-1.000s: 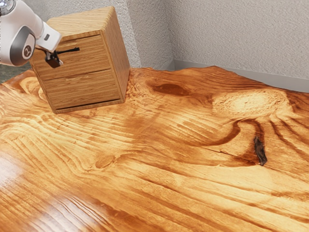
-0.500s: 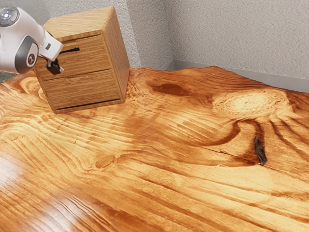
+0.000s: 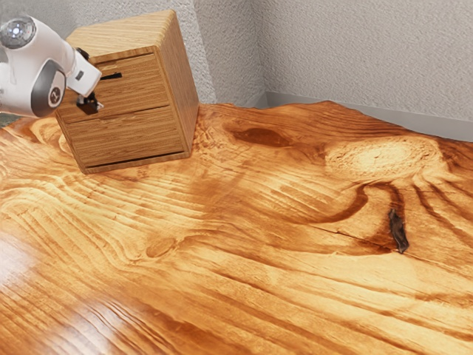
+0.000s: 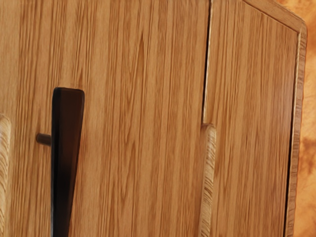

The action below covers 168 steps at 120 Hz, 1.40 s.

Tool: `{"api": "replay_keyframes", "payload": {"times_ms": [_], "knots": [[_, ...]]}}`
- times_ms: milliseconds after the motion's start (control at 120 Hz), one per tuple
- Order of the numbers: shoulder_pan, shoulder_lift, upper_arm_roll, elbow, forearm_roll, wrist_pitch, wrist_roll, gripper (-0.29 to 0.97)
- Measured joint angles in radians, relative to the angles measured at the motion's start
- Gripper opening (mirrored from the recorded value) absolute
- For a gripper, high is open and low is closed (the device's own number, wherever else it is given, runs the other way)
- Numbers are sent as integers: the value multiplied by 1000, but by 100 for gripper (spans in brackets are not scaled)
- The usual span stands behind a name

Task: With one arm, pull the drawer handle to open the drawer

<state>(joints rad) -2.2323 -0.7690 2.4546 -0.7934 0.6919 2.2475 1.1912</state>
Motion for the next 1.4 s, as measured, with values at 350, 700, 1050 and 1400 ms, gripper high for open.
{"api": "replay_keyframes", "payload": {"times_ms": [350, 700, 1050, 1400], "knots": [[-8, -29, 8, 13, -2, 46, 75, 68], [-13, -36, 30, 16, -34, 96, 149, 68], [-13, -48, 56, 11, -112, 107, 181, 69], [0, -28, 62, 4, -207, 58, 196, 67]]}}
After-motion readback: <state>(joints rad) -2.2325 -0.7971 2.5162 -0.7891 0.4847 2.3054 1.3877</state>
